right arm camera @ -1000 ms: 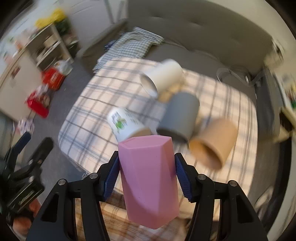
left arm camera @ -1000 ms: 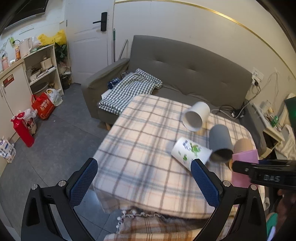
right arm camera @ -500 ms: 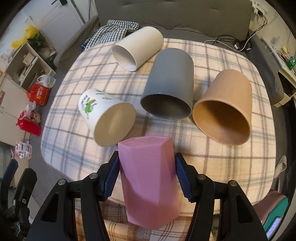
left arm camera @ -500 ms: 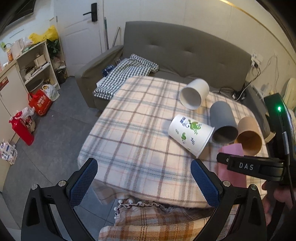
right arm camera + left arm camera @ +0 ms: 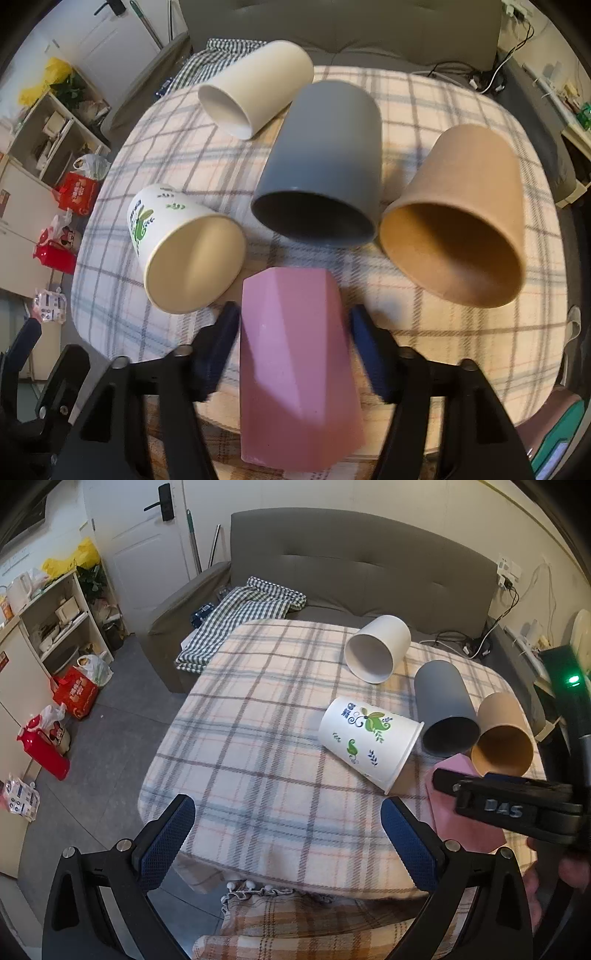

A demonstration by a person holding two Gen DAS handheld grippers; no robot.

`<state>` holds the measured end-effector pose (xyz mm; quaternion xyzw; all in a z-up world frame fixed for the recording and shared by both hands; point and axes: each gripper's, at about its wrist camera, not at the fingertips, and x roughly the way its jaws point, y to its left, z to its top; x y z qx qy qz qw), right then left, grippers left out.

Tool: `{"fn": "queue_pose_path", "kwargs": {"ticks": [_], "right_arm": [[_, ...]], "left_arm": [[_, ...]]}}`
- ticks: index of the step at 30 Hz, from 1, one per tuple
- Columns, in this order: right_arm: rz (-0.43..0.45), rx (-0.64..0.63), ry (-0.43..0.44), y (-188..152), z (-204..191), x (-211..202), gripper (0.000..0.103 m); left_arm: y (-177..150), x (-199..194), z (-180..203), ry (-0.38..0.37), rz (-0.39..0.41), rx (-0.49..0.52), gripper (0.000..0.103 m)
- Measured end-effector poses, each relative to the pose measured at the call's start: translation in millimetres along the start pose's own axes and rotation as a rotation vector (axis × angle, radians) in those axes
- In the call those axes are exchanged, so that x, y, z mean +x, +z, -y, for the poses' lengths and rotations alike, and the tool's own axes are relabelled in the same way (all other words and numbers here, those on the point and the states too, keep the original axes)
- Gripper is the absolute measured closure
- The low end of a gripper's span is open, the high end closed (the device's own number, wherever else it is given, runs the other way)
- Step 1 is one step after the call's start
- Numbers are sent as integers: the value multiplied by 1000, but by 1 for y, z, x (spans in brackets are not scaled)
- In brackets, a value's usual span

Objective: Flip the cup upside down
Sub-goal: 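Lift the pink cup with the right gripper and swing it toward the left gripper, then grasp the pink cup with the left gripper while the right gripper releases it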

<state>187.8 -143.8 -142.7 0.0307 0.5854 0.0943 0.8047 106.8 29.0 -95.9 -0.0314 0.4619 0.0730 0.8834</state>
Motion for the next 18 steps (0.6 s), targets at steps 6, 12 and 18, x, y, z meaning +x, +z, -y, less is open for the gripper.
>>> {"fn": "queue_pose_path", "kwargs": {"ticks": [6,12,18], "right_arm": [[96,-10,18,0,15,-44,21],[140,-42,-68,-11,45,-79,18],[161,-24,-143,-28,86,-93,18]], "left_arm": [[7,-12,18,-19,18,21,0],[16,-23,51,-72,9,61,0],[20,-20,88,-99,-16,107,0]]}}
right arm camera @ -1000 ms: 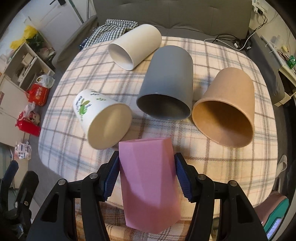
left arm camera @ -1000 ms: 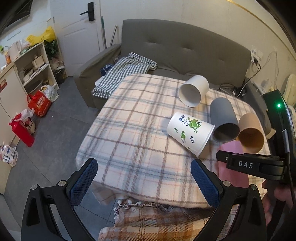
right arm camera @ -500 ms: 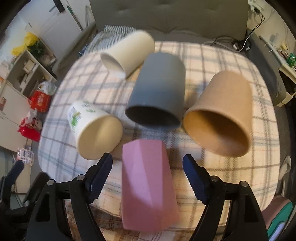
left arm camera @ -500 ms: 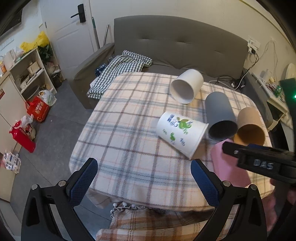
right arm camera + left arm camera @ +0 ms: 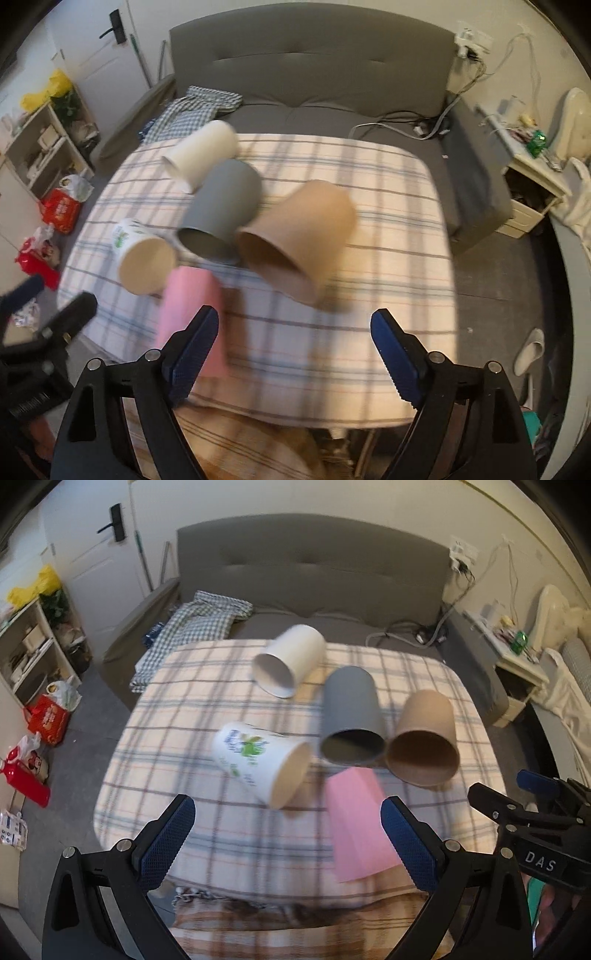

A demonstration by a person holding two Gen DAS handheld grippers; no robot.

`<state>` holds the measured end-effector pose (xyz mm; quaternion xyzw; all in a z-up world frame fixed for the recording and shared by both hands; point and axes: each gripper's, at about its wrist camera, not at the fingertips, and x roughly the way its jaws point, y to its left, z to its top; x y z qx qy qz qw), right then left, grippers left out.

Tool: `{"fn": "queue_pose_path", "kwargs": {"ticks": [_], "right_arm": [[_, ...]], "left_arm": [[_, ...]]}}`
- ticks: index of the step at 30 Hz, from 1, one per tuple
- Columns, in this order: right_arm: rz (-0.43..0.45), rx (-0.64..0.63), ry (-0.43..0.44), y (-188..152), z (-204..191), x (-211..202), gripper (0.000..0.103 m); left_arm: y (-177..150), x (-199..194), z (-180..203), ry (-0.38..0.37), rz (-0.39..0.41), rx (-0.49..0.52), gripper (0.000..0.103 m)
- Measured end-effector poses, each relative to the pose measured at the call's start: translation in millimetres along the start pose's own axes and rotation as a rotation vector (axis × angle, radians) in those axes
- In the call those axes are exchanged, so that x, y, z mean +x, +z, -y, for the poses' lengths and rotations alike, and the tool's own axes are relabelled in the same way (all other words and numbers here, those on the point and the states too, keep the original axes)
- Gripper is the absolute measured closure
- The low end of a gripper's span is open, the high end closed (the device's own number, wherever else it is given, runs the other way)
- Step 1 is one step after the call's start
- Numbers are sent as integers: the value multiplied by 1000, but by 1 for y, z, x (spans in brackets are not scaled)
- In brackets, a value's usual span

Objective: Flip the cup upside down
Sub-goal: 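Grasp the pink cup with the left gripper while the right gripper releases it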

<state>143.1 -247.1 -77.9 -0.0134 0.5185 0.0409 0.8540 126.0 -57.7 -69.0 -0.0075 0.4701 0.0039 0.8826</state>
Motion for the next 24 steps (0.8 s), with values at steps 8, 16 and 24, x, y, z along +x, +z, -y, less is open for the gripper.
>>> {"fn": "queue_pose_path", "kwargs": {"ticks": [8,16,24], "right_arm": [[-7,69,-4,-7,41,8,18],[-48,109,14,-10,57,32,18],[-66,118,20,-6,60,45,18]], "left_arm": [[14,43,36,6,-122,28,0],[17,91,51,-25,-265,53,2],[18,114,51,-87,-373,32,42]]}}
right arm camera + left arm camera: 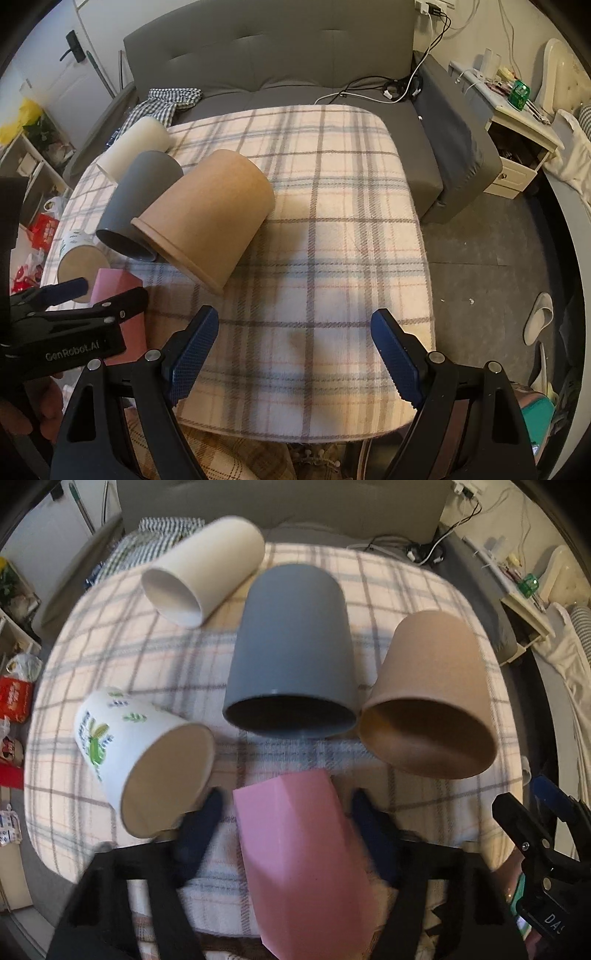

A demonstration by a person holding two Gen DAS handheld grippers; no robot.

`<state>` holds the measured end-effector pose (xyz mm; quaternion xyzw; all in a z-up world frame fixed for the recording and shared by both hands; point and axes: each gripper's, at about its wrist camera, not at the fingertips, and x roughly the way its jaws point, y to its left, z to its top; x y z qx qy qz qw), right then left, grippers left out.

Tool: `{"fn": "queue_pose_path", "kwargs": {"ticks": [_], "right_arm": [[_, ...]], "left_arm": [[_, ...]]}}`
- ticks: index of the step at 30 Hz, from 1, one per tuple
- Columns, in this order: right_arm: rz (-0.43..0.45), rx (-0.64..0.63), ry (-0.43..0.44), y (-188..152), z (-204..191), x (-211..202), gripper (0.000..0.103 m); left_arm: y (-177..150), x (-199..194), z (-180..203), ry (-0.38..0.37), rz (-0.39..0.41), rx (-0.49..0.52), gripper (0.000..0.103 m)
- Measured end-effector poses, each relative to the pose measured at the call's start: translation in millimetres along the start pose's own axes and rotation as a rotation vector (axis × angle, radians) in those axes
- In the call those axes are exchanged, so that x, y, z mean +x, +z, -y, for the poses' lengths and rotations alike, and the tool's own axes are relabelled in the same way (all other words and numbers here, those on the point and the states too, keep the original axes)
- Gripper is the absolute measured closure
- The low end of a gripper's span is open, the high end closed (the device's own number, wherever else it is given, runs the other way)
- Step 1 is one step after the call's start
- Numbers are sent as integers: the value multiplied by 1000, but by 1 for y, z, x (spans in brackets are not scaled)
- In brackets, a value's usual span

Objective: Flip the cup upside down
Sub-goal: 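Grasp the pink cup with the left gripper while the right gripper releases it, then rotate the pink cup with the left gripper so its base faces up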

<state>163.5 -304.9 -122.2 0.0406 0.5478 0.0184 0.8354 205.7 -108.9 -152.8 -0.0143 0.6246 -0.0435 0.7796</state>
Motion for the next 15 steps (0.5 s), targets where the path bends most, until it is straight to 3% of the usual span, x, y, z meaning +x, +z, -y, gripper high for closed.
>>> {"fn": "queue_pose_path", "kwargs": {"ticks": [6,15], "right_arm": [[7,-2,-2,1,-3,-3,18],[56,-11,-1,-4,-14,-27,18]], "left_arm": [[0,-22,-4,-32,46,-5,46],[-15,-79,0,-21,253,54,48]]}}
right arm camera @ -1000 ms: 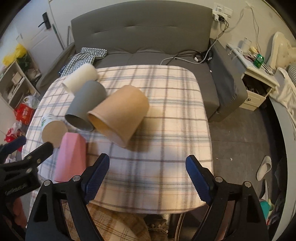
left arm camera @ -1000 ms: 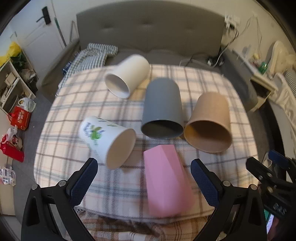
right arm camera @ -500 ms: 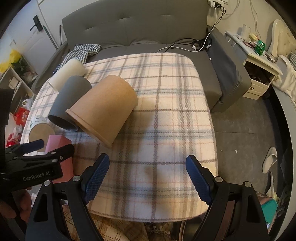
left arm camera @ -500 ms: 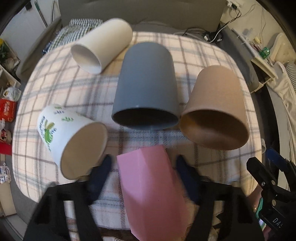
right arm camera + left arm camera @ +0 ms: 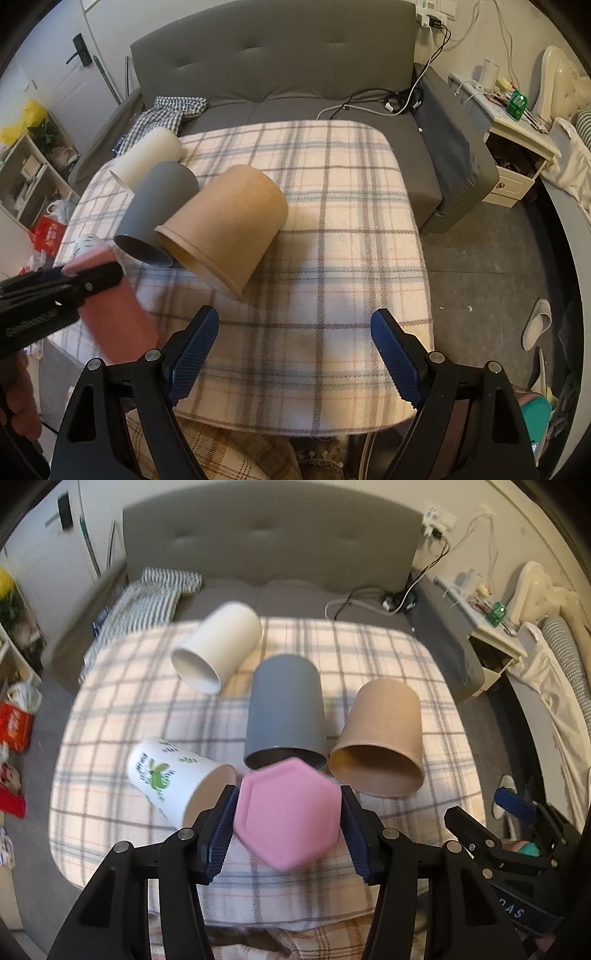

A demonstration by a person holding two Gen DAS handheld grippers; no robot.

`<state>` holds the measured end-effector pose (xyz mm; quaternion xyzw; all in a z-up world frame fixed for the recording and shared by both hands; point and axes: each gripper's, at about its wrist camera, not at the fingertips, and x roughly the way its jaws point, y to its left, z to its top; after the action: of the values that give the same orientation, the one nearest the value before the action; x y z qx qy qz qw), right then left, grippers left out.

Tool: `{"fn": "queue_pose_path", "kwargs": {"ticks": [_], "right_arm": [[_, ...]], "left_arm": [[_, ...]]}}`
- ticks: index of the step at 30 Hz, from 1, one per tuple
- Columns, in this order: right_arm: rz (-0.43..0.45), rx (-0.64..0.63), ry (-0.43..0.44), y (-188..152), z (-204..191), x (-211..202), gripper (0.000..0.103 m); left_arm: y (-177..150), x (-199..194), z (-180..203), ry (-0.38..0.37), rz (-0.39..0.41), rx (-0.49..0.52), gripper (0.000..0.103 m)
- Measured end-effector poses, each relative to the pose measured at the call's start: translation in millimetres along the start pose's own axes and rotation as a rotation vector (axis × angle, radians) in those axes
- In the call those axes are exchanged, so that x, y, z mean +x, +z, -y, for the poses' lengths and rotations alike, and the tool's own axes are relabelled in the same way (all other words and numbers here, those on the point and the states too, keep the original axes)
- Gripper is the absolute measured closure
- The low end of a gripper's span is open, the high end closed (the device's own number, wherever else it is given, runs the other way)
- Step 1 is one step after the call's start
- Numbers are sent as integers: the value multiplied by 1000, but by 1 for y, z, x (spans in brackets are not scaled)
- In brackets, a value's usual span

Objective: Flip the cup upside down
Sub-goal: 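Rotate the pink cup with the left gripper so its base faces up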

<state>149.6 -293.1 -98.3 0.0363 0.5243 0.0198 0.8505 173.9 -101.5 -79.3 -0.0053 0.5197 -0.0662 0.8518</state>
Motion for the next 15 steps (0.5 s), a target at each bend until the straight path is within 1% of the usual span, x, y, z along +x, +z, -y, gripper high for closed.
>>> {"fn": "queue_pose_path", "kwargs": {"ticks": [3,6,9,15], "right_arm": [[17,-3,-1,-3,-3,-7,18],[21,-11,1,-7,-6,-10,18],[22,-17,0,-10,-8,-11,18],[22,-22,8,-12,-12,-11,18]], "left_arm": [[-8,-6,0,11,59,20,48],[-14,-2,-1,8,48,11,48],[-19,-3,0,15,61,15,48],[-19,-1,2,16,65,22,48]]}}
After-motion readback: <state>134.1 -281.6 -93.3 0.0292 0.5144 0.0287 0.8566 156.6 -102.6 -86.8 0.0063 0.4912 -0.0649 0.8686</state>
